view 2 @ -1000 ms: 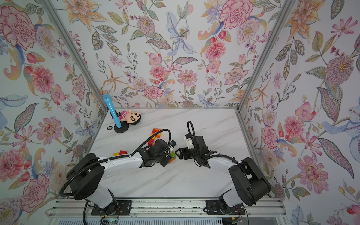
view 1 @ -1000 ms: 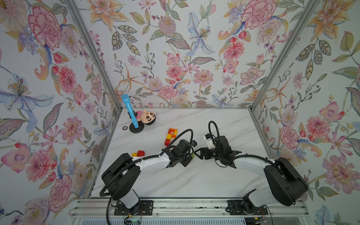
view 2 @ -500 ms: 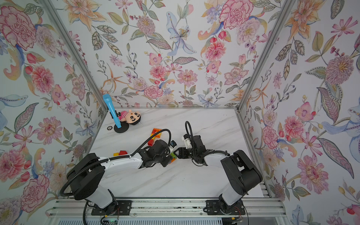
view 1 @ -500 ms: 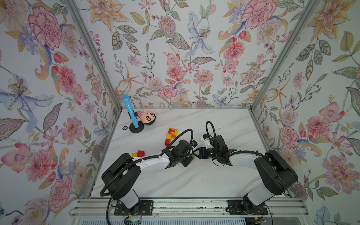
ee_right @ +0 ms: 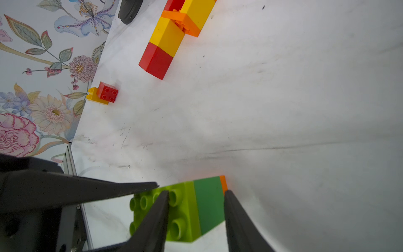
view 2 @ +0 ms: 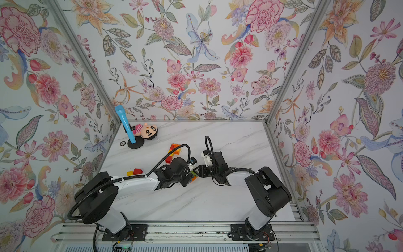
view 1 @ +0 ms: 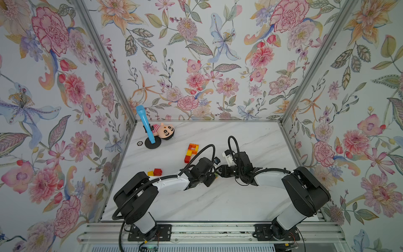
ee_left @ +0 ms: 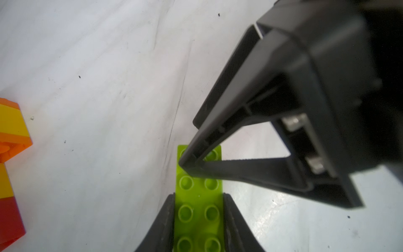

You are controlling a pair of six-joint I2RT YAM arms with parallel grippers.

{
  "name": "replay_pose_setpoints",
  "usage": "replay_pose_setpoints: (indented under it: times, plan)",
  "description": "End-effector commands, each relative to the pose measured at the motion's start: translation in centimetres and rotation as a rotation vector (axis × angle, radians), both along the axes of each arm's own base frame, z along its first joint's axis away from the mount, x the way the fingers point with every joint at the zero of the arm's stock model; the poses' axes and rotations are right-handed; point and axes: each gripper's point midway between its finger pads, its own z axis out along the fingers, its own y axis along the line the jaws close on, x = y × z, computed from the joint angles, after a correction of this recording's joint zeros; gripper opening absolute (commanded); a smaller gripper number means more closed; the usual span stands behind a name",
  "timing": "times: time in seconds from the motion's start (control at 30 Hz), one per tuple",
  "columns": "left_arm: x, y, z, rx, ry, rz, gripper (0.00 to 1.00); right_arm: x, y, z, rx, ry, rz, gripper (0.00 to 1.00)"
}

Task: Assemble the letter p with lego
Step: Assemble the lego brick with the lego brick.

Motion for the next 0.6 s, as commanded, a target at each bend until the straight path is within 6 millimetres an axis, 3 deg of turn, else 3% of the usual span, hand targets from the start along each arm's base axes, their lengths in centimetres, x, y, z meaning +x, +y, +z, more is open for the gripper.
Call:
replay_pose_setpoints:
  times: [0.0, 0.17, 0.27, 0.33, 0.57]
  plan:
    - [-4.0, 2.4, -5.4, 0.123, 0.176, -0.034, 0.09, -1.6, -3.6, -6.1, -0.176, 0.141, -0.116, 0.38]
    - [-3.5, 2.0, -4.3, 0.092, 0.15, -0.024, 0.13, -1.5, -2.6, -4.1, -0.106, 0.078, -0.091, 0.37]
    - [-2.9, 1.5, -3.1, 0.062, 0.123, -0.014, 0.23, -1.5, -2.1, -2.8, -0.092, 0.043, -0.077, 0.37]
    - [-2.4, 1.3, -2.3, 0.041, 0.101, 0.007, 0.36, -1.5, -2.0, -2.1, -0.085, 0.026, -0.08, 0.38]
    - [-1.0, 0.5, 0.7, -0.046, 0.061, 0.081, 0.54, -1.4, -2.1, -0.8, -0.087, -0.01, -0.098, 0.39]
